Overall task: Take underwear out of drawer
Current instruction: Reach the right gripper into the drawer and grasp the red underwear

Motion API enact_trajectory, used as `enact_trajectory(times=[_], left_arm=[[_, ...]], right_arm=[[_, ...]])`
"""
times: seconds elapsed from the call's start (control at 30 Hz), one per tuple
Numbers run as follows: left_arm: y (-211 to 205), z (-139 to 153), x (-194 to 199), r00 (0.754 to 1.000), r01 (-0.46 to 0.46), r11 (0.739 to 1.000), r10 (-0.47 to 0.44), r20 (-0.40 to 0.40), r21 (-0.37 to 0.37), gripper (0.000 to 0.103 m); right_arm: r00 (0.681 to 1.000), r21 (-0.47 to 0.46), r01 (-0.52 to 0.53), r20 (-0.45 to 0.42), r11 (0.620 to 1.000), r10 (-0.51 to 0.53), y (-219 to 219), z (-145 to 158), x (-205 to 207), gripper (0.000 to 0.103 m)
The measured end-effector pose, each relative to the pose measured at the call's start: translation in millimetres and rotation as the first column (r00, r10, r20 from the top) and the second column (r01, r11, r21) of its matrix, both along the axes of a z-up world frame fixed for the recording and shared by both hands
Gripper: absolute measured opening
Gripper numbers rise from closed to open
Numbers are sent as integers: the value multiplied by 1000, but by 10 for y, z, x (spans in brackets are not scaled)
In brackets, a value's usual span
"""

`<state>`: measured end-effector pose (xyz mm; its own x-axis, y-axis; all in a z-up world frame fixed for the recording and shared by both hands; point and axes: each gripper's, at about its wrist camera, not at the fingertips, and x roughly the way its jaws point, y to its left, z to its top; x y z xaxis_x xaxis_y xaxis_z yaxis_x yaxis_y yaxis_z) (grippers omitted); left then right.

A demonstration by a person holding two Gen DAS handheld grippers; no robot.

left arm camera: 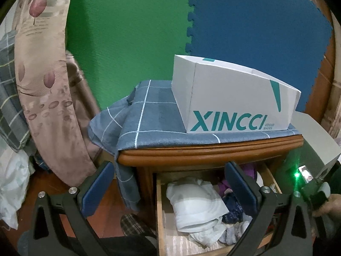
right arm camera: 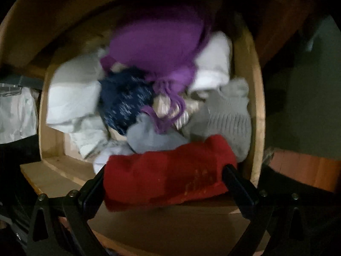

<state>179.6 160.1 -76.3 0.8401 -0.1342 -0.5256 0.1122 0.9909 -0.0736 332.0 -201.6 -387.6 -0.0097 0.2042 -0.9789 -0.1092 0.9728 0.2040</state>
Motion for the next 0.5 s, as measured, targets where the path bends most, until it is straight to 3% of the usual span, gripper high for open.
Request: enact_trajectory(times=[0.1, 0.17, 0.27, 0.33, 0.43, 0.5], left_arm=[[-24, -18, 21, 1000, 5, 1000, -5, -9, 8, 102], [-32, -25, 18, 1000, 9, 1000, -9, -11, 10, 102], [-25, -27, 16, 1000, 5, 1000, -5, -12, 7, 102], [-13, -27, 23, 1000, 1, 1000, -1, -15, 1, 102], [-10, -32, 28, 1000, -1, 1000, 1, -17, -1, 102], [-10, -35, 27, 1000, 0, 1000, 0, -17, 1, 102]], right_arm=[[1000, 25, 14, -14, 1000, -13, -36, -68, -19, 103], [1000, 48, 26, 4, 999, -26, -63, -38, -43, 96], [999, 64, 31, 34, 997, -33, -97, 98, -73, 72], [997, 76, 42, 60, 996, -47, -155, 202, -75, 44], [992, 81, 36, 119, 996, -46, -197, 363, -114, 22], [988, 98, 28, 148, 995, -42, -194, 443, -159, 18]])
